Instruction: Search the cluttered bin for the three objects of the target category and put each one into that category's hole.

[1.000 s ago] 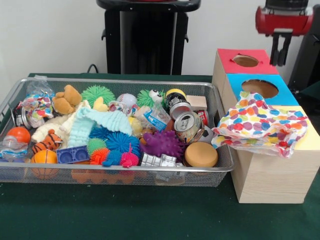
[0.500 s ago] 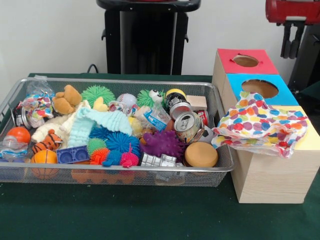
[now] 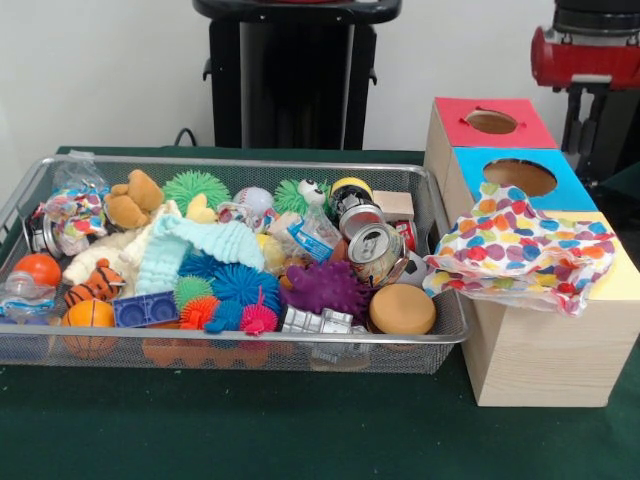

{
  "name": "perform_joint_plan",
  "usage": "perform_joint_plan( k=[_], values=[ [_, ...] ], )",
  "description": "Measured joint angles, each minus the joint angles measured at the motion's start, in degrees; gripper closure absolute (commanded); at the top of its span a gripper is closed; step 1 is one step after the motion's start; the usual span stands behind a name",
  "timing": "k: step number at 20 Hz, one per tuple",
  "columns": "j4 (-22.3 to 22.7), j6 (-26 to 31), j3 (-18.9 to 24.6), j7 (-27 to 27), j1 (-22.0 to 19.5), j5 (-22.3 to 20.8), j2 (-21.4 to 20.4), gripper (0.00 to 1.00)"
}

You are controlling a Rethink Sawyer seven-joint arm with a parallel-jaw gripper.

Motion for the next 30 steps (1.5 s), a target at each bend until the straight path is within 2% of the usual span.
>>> perform_joint_plan(
  k=[13, 30],
  values=[
    [-0.8, -0.5, 0.0, 0.0, 0.0, 0.0, 2.9, 1.00],
    [-3.0, -6.2, 0.0, 0.0, 0.0, 0.0, 7.2, 1.00]
  ],
)
